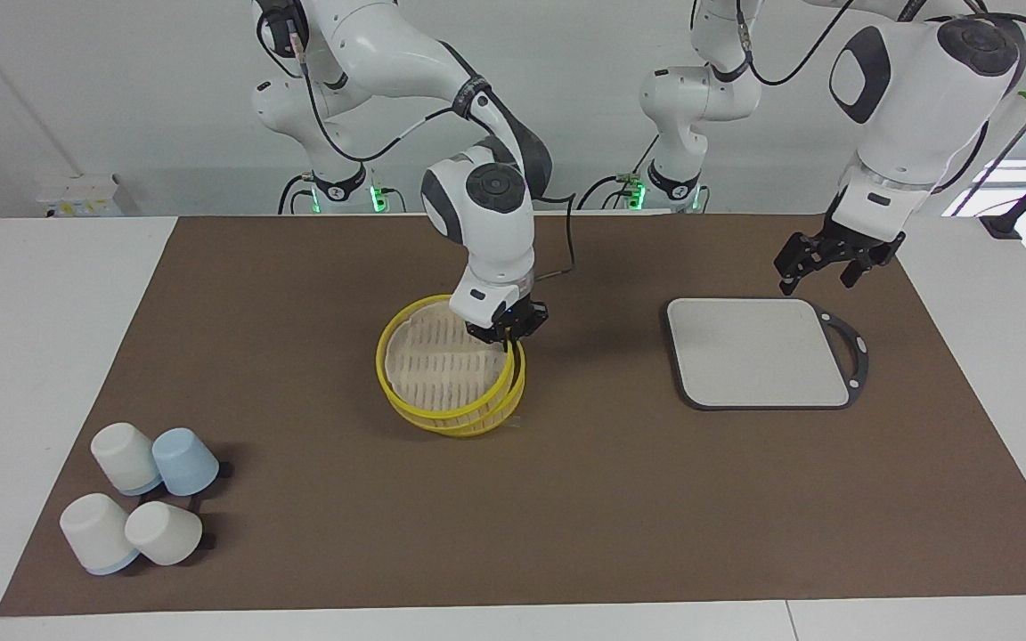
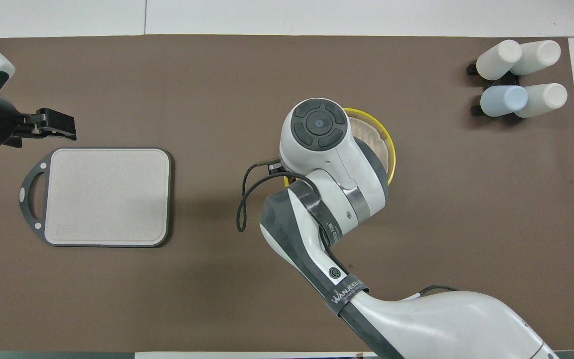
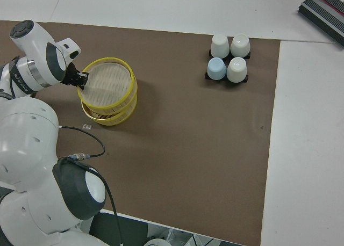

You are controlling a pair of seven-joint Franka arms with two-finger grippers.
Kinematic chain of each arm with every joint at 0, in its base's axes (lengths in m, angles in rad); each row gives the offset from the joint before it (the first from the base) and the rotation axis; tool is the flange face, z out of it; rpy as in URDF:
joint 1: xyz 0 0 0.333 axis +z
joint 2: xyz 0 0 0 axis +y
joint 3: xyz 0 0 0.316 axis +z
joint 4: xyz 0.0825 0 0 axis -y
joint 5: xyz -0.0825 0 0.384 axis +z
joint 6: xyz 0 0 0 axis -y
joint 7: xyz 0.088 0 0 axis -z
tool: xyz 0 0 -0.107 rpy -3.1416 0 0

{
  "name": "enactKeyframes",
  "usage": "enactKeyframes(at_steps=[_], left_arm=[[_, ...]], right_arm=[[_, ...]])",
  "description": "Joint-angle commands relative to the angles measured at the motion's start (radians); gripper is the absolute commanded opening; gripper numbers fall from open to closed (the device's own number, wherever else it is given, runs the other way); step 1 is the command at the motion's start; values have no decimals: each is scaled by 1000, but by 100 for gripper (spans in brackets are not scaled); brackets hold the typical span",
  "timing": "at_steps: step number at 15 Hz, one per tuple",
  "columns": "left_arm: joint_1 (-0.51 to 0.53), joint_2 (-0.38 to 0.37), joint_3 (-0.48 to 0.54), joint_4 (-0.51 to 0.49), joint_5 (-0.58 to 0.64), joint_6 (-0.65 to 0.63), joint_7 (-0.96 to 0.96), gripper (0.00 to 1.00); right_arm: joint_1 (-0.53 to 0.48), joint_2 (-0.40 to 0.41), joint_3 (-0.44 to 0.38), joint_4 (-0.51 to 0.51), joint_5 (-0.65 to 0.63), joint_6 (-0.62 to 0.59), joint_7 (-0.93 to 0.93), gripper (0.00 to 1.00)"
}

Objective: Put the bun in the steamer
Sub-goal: 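Place the lid on the steamer with the right gripper while the left gripper withdraws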

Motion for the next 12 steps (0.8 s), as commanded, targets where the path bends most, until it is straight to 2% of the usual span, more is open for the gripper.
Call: enactKeyframes(at_steps=[1, 3, 7, 12], left_arm=[[9, -86, -5, -97, -24, -1, 30, 100], [29, -86, -2, -87, -47, -15, 32, 100], [29, -76, -1, -8, -53, -173, 55, 100], [35, -81, -2, -21, -47, -141, 70, 100]], right_arm=[[9, -10, -2, -18, -20, 34, 44, 0], [29, -10, -2, -20, -20, 39, 75, 0], [42, -9, -2, -24, -20, 48, 98, 0], [49, -13, -2, -50, -20, 76, 101, 0]])
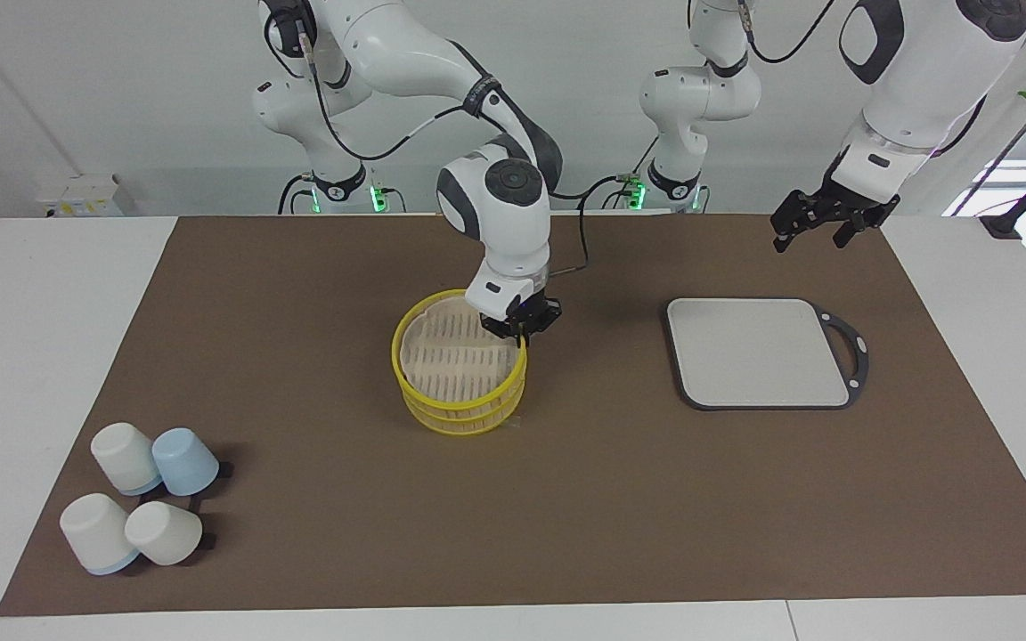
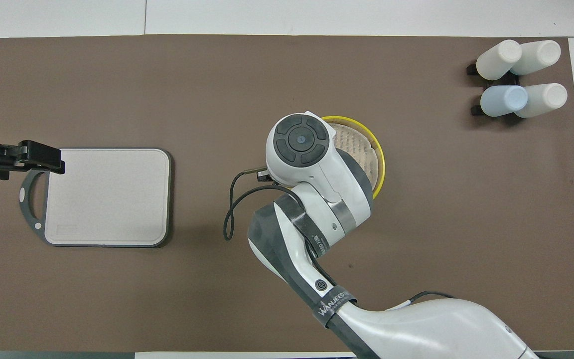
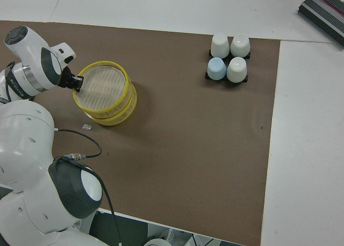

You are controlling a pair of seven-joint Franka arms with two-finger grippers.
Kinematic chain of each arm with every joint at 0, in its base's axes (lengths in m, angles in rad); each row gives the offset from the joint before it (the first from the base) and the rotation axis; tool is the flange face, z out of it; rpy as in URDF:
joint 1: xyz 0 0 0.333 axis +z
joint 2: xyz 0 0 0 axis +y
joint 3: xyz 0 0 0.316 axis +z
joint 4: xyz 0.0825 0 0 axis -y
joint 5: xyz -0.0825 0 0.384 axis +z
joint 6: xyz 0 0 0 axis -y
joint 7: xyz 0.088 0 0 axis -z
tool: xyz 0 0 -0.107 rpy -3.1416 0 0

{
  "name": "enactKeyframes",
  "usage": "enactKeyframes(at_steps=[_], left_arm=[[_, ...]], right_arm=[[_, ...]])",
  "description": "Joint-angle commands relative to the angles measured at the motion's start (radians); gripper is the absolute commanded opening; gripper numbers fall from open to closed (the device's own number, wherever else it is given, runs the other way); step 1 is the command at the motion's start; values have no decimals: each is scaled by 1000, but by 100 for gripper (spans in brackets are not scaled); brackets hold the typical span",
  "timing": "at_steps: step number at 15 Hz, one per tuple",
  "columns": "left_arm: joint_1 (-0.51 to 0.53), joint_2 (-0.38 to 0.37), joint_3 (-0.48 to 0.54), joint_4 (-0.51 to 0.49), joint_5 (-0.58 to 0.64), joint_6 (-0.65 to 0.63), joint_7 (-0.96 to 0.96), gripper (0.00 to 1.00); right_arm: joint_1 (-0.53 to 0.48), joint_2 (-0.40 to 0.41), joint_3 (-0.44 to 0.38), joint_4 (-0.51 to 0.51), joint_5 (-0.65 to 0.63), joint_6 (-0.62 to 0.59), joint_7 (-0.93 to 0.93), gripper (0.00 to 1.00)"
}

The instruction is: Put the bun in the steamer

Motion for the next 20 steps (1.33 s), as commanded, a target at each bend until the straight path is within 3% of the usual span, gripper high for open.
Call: enactKeyframes(at_steps=[1, 8, 10, 12, 15, 18, 19, 20], left_arm=[[14, -5, -5, -2, -9, 18, 64, 100], [16, -7, -5, -2, -9, 32, 83, 100], [16, -7, -4, -2, -9, 29, 83, 100], [16, -8, -4, -3, -9, 29, 83, 100], [16, -8, -4, -3, -7, 26, 83, 100], [16, -8, -4, -3, 11, 31, 83, 100], [16, -8, -4, -2, 13, 32, 85, 100], [16, -8, -4, -2, 13, 32, 85, 100]], right_arm=[[10, -16, -3, -34, -15, 38, 31, 0], [12, -26, -3, -71, -15, 78, 51, 0], [12, -26, -3, -73, -15, 80, 56, 22], [12, -26, -3, -74, -15, 78, 57, 37], [13, -32, -3, -80, -15, 67, 73, 44], [12, -32, -3, -82, -16, 66, 83, 61], [4, -32, -4, -68, -16, 66, 83, 74], [-6, -34, -9, -65, -16, 67, 83, 100]])
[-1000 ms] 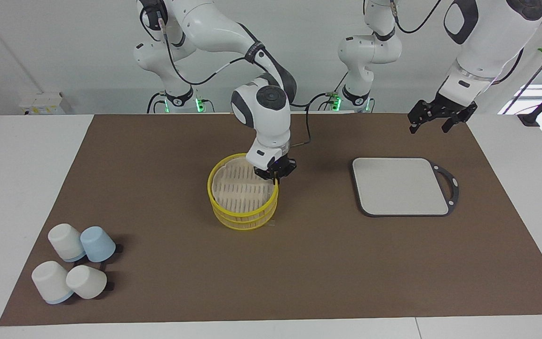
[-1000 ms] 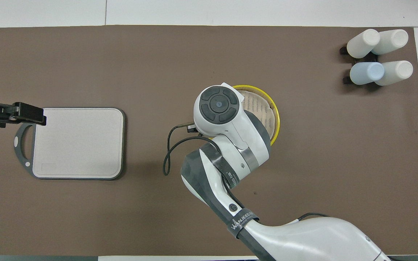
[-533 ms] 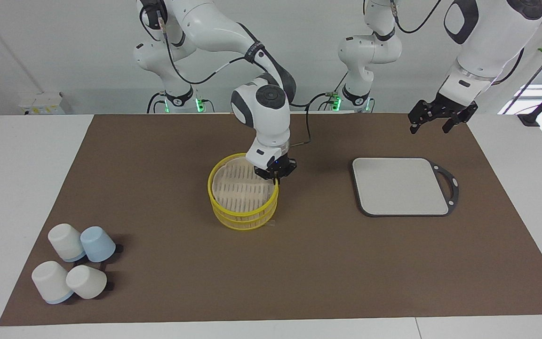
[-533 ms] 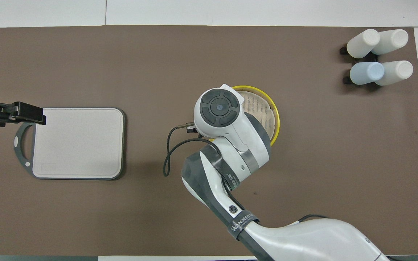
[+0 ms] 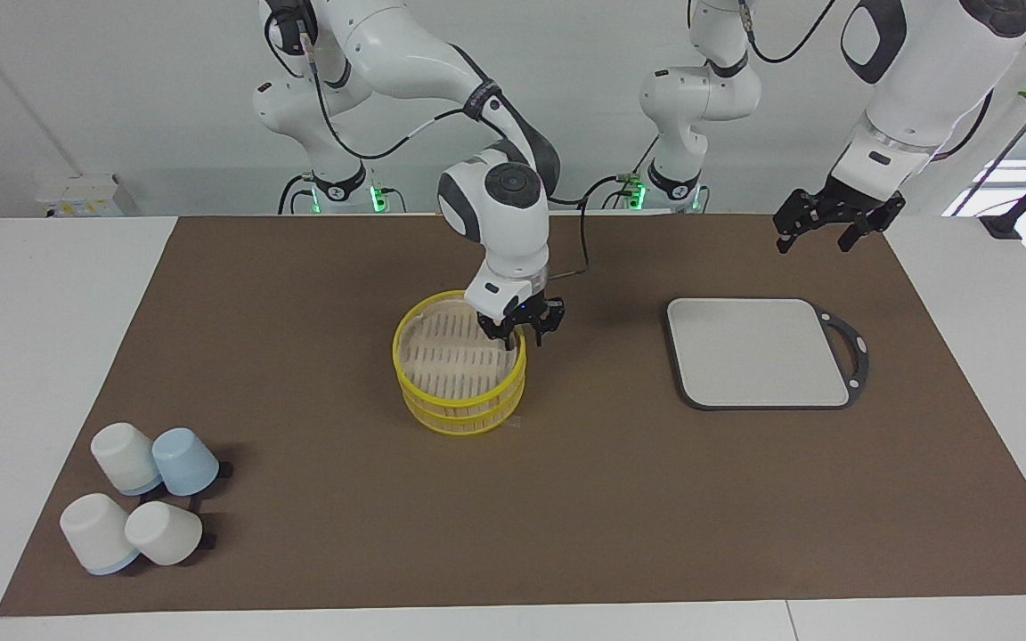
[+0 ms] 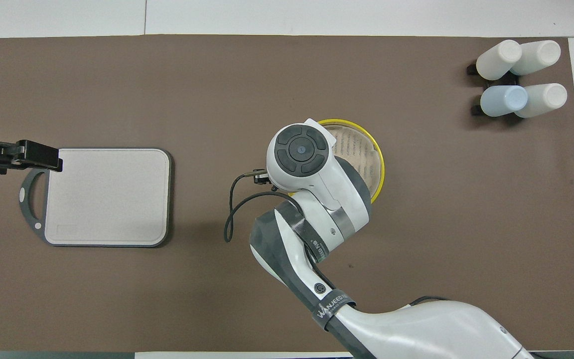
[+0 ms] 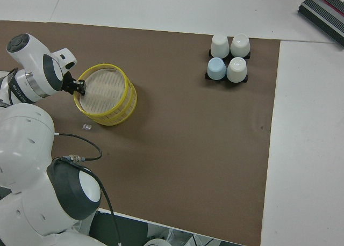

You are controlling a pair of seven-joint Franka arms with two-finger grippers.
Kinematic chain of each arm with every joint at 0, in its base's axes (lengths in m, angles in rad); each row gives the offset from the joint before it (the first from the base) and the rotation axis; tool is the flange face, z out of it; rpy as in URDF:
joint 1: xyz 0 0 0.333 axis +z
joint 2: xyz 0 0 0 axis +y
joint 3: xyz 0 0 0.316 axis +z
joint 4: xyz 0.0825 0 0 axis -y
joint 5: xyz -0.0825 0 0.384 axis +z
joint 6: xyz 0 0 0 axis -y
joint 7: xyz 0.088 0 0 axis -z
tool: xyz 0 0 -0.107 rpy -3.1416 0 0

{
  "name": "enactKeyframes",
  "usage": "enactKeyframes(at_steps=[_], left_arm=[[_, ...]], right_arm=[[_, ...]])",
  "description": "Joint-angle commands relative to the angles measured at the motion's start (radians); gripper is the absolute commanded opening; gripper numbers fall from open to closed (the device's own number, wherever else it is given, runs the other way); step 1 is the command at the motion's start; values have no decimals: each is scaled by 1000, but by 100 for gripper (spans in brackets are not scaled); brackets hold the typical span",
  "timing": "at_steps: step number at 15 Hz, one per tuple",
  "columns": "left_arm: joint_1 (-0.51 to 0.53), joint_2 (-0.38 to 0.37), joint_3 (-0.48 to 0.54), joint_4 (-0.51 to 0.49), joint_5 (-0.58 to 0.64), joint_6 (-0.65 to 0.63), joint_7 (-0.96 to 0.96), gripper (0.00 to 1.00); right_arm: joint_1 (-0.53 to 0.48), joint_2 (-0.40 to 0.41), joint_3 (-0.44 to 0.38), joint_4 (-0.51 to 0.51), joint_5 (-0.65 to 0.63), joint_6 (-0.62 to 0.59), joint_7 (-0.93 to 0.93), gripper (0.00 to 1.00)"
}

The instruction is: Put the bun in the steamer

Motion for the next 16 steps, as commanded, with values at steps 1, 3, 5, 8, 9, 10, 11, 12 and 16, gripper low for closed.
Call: enactKeyframes(at_steps=[1, 3, 5, 8, 9, 10, 11, 12, 16], left_arm=[[14, -8, -4, -3, 10, 9, 22, 100], [13, -8, -4, -5, 10, 11, 21, 100], [13, -8, -4, -6, 10, 14, 19, 100], [14, -10, -5, -6, 10, 14, 18, 100], [14, -10, -4, -6, 10, 14, 18, 100], [14, -10, -4, -6, 10, 14, 18, 100], [14, -10, -4, -6, 10, 14, 18, 100], [14, -10, -5, -6, 10, 14, 16, 100], [14, -10, -5, -6, 10, 14, 16, 100]], right_arm=[[-29, -40, -12, -16, -13, 15, 22, 100], [-107, -98, -12, -15, -13, -24, 20, 100], [-189, -164, -13, -12, -15, -137, 0, 100], [-314, -251, -12, -12, -15, -334, -70, 100], [-345, -276, -12, -12, -15, -375, -104, 100], [-375, -297, -12, -15, -15, -394, -133, 100], [-392, -313, -12, -15, -15, -405, -148, 100], [-415, -328, -13, -15, -13, -416, -162, 100], [-527, -408, -12, -55, -13, -525, -342, 100]])
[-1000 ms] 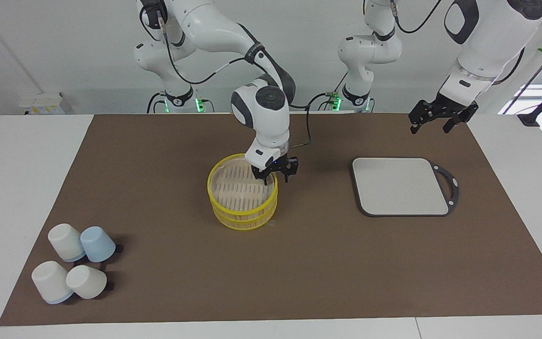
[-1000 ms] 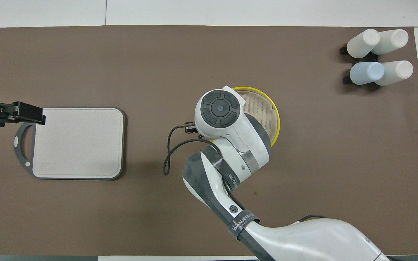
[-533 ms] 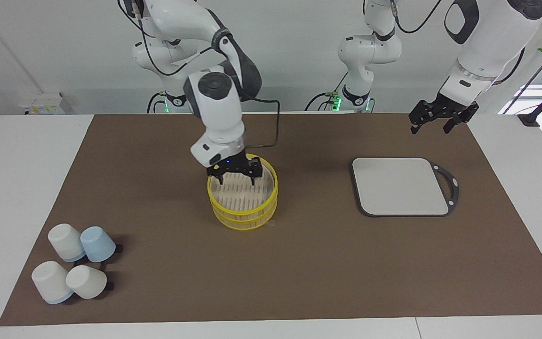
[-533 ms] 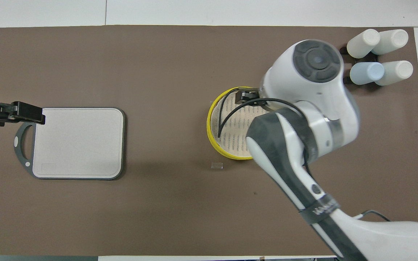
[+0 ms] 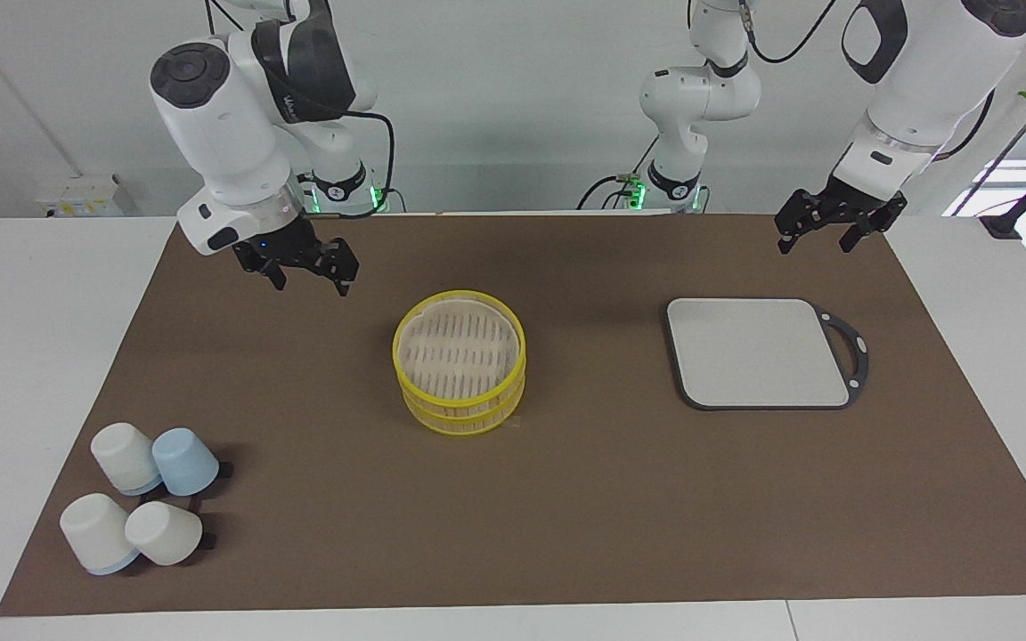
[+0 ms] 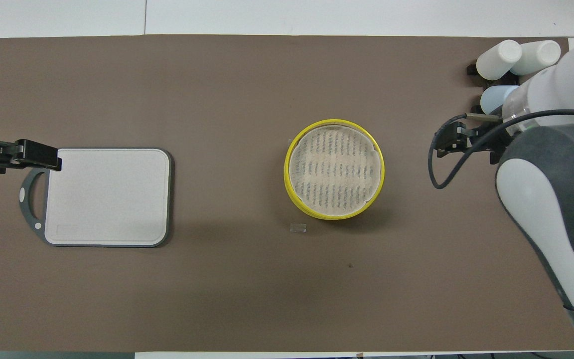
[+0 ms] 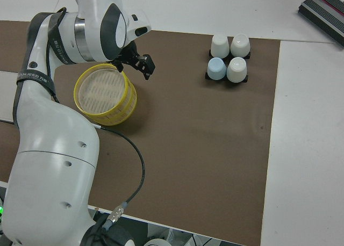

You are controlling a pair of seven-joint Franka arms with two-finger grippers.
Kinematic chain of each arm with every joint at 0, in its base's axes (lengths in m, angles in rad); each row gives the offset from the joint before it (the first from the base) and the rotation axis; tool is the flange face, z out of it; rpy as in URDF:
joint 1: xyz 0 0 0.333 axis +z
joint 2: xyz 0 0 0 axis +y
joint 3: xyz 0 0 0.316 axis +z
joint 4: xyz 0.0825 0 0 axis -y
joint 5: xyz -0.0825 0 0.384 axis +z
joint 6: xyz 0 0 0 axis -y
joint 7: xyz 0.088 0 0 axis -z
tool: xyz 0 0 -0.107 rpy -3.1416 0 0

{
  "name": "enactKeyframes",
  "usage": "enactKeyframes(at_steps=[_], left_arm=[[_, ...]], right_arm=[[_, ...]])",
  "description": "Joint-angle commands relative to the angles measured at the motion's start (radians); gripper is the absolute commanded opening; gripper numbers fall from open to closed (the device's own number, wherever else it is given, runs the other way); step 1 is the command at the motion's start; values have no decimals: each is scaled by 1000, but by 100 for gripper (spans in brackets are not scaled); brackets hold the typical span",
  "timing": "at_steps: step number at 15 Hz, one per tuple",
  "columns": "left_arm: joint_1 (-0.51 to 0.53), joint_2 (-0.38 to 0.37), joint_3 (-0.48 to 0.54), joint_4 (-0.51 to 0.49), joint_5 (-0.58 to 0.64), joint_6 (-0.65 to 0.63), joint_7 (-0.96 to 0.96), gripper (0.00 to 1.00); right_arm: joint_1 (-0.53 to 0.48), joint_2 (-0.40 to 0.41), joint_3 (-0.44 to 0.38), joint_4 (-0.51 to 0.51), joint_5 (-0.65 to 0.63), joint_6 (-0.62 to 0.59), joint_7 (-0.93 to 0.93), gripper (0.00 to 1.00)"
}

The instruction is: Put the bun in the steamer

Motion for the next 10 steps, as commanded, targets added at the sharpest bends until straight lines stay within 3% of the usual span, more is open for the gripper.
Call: enactKeyframes(at_steps=[1, 10], left_arm=[[13, -10, -6, -6, 10, 10, 16, 100], [13, -10, -6, -6, 10, 10, 16, 100]], right_arm=[[-75, -59, 15, -54, -9, -19, -83, 100], [-144, -88, 24, -28, -15, -22, -94, 100]])
